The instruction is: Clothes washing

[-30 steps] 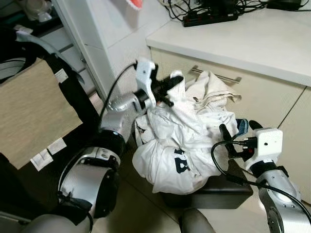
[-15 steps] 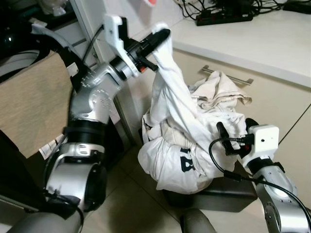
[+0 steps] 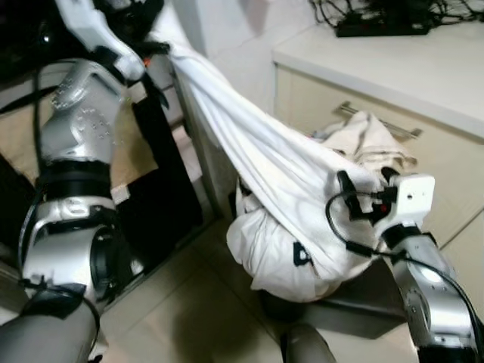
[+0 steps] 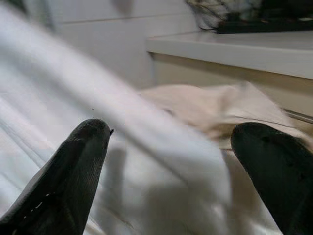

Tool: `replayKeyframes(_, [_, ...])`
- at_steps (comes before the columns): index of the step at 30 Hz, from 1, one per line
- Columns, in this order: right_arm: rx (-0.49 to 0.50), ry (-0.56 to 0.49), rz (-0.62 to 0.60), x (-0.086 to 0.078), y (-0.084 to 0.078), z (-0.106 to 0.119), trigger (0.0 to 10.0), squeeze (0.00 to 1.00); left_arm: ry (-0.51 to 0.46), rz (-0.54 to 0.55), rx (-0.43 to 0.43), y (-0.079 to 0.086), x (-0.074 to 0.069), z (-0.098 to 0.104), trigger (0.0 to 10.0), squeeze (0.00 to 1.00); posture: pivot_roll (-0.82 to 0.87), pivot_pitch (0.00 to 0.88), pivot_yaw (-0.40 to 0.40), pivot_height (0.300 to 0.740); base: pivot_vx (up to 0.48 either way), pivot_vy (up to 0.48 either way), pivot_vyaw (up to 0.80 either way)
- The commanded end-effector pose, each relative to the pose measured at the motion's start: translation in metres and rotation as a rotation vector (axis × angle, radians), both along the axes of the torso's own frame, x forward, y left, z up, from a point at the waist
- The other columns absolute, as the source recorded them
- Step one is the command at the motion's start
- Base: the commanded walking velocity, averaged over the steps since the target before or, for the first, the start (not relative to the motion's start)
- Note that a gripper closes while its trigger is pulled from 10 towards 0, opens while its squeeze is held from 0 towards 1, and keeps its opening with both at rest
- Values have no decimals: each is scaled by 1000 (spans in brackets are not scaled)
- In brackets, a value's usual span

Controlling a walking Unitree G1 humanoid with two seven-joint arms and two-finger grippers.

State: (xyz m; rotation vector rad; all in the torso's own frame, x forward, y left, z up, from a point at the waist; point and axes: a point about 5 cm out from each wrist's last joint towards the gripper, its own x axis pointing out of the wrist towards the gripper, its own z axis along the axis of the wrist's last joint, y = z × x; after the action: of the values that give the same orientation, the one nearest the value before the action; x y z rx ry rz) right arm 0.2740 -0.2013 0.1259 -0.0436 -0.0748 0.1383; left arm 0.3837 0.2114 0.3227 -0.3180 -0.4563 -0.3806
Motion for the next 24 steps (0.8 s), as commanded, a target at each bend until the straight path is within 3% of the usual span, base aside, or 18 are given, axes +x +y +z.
replayKeyframes(1, [17,-10,16,4,3,1,10000,0,-108,34,-47,18,-13,29,0,0,-329,0,106,714,0,0,719])
replayKeyframes(8, [31,-15,42,11,10,0,10000,0,-198,23,-42,29,-30,57,0,0,-293,0,100,714,0,0,713])
replayKeyframes(13, [40,-13,58,13,14,-3,10000,0,-187,46,-19,35,-36,61,0,0,-279,0,97,714,0,0,716])
replayKeyframes(16, [40,-13,63,13,15,-3,10000,0,-144,40,11,29,-33,49,0,0,-279,0,97,714,0,0,715])
replayKeyframes(19, [38,-15,67,13,15,-3,10000,0,-52,-9,93,1,-30,13,0,0,-276,0,95,714,0,0,717])
replayKeyframes(20, [35,-16,70,14,16,-3,10000,0,-28,-66,132,-18,-33,-3,0,0,-276,0,93,714,0,0,719])
replayKeyframes(21, [35,-16,70,14,16,-3,10000,0,-28,-66,132,-18,-33,-3,0,0,-276,0,93,714,0,0,719])
replayKeyframes(24, [34,-19,71,16,16,-2,10000,0,40,-81,143,-38,-33,-25,0,0,-274,0,91,714,0,0,719])
